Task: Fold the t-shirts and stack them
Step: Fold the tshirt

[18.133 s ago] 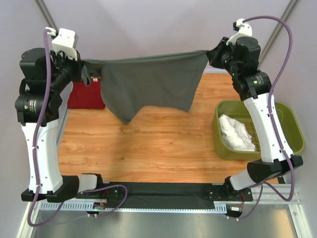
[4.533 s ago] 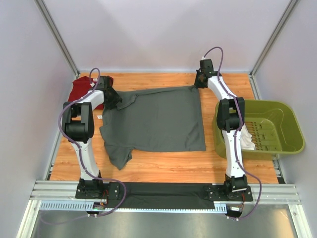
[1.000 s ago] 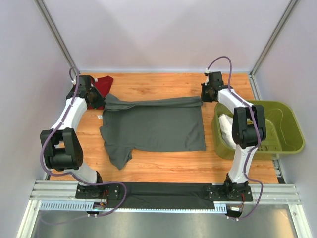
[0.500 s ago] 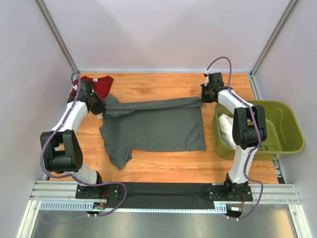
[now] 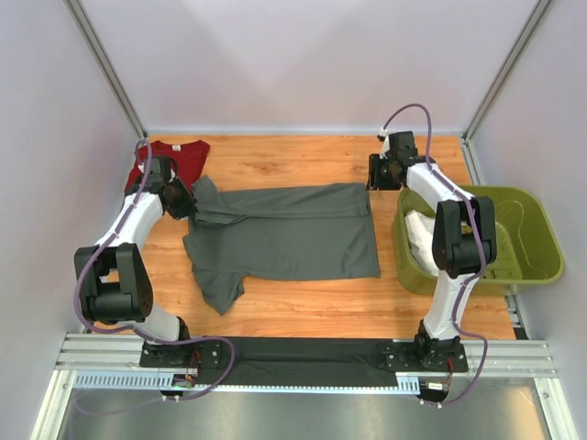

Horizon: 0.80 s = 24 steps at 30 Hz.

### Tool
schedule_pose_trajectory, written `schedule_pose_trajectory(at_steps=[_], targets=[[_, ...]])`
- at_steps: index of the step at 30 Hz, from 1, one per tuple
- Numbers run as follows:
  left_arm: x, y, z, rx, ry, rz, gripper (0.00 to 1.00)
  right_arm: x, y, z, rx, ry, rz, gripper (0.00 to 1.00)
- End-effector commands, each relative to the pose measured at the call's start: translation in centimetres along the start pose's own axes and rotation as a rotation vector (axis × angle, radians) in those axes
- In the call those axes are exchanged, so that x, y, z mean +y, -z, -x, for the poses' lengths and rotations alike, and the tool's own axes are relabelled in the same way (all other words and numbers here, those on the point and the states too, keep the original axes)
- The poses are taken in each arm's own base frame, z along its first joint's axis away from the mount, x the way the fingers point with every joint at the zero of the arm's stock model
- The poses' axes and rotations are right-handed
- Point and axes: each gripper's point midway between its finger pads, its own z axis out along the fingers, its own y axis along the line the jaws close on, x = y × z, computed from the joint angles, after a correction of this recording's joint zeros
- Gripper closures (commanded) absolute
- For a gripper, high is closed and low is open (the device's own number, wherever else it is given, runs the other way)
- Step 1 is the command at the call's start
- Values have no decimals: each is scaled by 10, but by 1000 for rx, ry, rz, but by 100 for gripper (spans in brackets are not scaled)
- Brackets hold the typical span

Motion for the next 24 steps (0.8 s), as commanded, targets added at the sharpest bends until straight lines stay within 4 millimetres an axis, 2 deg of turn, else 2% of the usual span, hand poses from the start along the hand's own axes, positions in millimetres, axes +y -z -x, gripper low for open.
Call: schedule_pose_trajectory(at_steps=[1, 4, 7, 8, 11, 15, 17, 20, 21, 23, 24], targets=[[-4, 18, 7, -48, -29, -30, 100, 12, 36, 43, -98, -10, 33, 54], [2, 22, 5, -47, -29, -6, 93, 14, 41, 47, -93, -47, 26, 52], [4, 29, 4, -54, -38, 6, 69, 15, 45, 50, -86, -86, 22, 50], [6, 30, 1, -45, -40, 13, 53, 16, 46, 50, -81, -101, 23, 49], [6, 42, 4, -62, -53, 18, 34, 20, 48, 52, -69, -129, 23, 48], [-2, 65, 27, -154, -97, 10, 33, 31, 47, 50, -44, -157, 21, 49], [-14, 68, 43, -204, -116, -35, 33, 38, 44, 47, -31, -181, 31, 49], [-29, 53, 56, -212, -148, -88, 33, 43, 35, 42, -15, -186, 31, 49], [-30, 41, 59, -196, -149, -89, 34, 45, 27, 36, 2, -183, 23, 49], [-37, 29, 68, -206, -153, -109, 37, 48, 20, 30, 20, -191, 9, 51], [-36, 15, 67, -189, -154, -99, 38, 49, 13, 23, 39, -197, -1, 53]])
